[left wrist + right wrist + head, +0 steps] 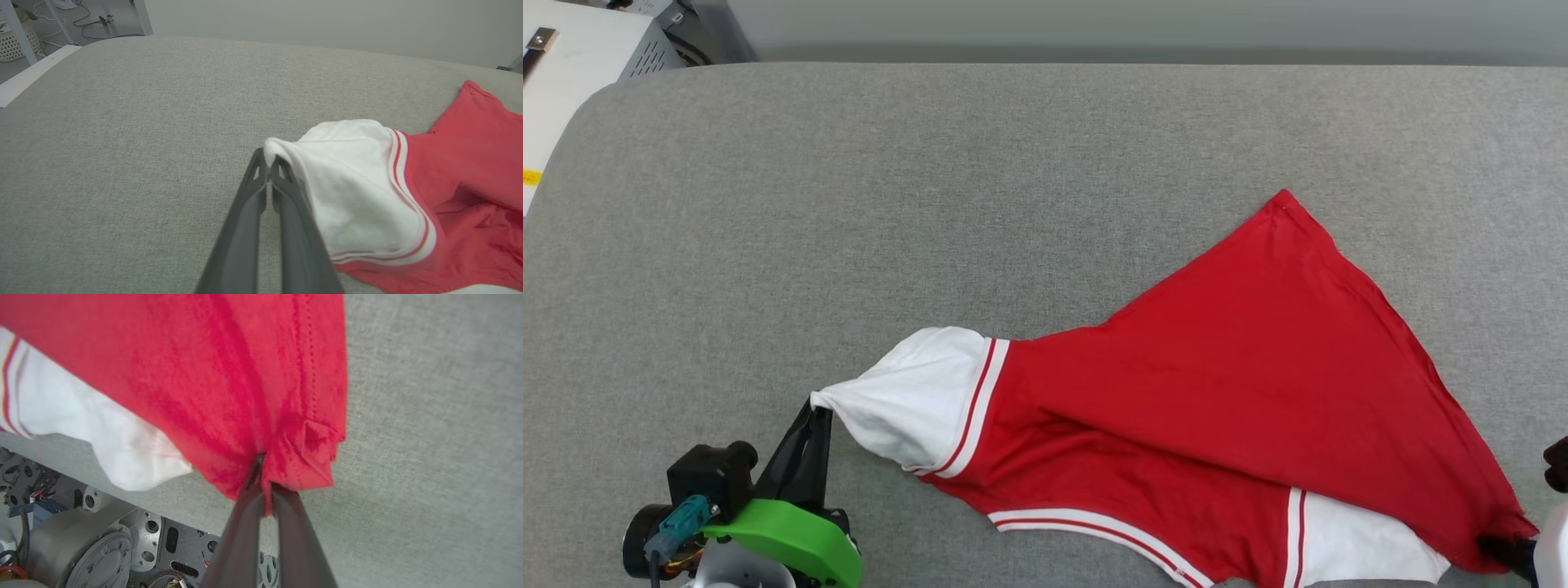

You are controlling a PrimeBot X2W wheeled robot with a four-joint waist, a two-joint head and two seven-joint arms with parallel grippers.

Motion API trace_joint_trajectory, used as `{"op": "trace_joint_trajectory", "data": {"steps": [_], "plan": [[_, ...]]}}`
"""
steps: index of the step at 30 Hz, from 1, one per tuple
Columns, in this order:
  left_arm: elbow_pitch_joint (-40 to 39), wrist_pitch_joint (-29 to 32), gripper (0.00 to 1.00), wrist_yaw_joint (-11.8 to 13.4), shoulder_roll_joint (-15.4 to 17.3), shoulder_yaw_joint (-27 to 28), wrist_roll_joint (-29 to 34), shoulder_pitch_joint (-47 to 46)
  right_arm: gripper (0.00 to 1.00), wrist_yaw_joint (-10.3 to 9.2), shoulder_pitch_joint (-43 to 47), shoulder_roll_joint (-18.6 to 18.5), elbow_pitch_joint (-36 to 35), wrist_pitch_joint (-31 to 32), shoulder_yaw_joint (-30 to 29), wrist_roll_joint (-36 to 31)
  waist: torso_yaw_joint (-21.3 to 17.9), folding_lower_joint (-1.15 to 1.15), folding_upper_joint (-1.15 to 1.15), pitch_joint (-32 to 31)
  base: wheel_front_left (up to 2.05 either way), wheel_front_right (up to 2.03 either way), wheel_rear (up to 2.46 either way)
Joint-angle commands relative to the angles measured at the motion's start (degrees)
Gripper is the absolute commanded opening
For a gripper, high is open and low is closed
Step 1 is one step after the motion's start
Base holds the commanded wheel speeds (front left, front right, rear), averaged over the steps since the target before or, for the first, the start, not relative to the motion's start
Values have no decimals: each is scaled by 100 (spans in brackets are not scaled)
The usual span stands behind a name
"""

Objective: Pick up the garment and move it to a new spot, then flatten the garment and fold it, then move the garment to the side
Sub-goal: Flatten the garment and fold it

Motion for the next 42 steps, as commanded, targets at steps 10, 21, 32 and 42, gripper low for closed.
{"op": "trace_joint_trajectory", "data": {"steps": [10,21,32,42], "plan": [[-118,17,0,108,8,-8,50,-23,100,-5,-546,170,-710,-227,-1326,-223,54,0,0,41,0,0,0],[-234,46,0,72,-165,-201,260,-486,100,-5,-2759,185,-961,790,-656,-791,385,0,0,554,0,0,0],[-220,-20,0,-37,-390,-324,454,-1012,100,-5,-5051,850,754,1843,989,-1159,735,0,0,1145,0,0,0],[-20,-104,0,-224,-564,-364,533,-1342,100,-5,-5538,1284,2312,1580,2162,-1171,910,0,0,1439,0,0,0]]}}
